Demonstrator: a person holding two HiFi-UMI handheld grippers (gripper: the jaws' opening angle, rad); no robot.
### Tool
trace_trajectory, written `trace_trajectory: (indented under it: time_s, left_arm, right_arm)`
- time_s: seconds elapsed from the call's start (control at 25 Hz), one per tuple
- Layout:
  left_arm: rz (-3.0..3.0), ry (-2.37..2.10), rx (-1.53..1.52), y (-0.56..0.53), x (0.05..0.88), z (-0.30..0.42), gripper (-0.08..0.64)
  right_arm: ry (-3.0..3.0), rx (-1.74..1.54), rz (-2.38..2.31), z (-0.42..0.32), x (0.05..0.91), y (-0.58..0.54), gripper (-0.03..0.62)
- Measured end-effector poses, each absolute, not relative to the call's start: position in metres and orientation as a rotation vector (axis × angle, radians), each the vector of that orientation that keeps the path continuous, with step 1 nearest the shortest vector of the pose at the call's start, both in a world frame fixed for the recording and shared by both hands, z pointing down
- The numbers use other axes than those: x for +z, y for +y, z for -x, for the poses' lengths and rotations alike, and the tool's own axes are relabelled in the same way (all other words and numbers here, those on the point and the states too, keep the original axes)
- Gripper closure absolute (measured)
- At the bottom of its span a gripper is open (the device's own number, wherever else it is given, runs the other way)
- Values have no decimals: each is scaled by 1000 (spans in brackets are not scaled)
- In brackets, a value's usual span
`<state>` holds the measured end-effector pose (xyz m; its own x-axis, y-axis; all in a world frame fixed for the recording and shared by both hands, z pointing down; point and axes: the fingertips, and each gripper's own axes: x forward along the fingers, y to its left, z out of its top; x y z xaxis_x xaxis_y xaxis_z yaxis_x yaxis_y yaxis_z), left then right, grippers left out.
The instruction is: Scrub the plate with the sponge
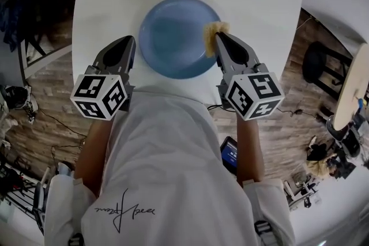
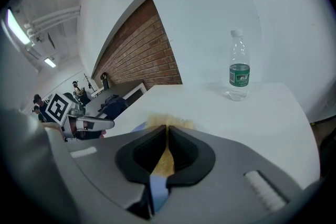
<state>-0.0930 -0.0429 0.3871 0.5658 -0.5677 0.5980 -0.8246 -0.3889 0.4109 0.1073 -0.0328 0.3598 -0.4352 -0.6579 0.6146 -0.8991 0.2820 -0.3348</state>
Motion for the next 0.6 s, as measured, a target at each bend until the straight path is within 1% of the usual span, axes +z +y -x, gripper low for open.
trace_trajectory:
  time_s: [0.12,0.28,0.6]
  left_arm:
    - [-2091,-1094,500,-43,396,95,545]
    - [-2072,-1071,527,-42,408,95,523]
    - [-2048,-1040,561,-44,423,90,507]
  right_arm:
    - [-2185,940,-1410,-104,366,-37,572]
    - [-2158,926,-1397,-101,376,-42,574]
    - [-2110,933,-1369,-97,398,-50,574]
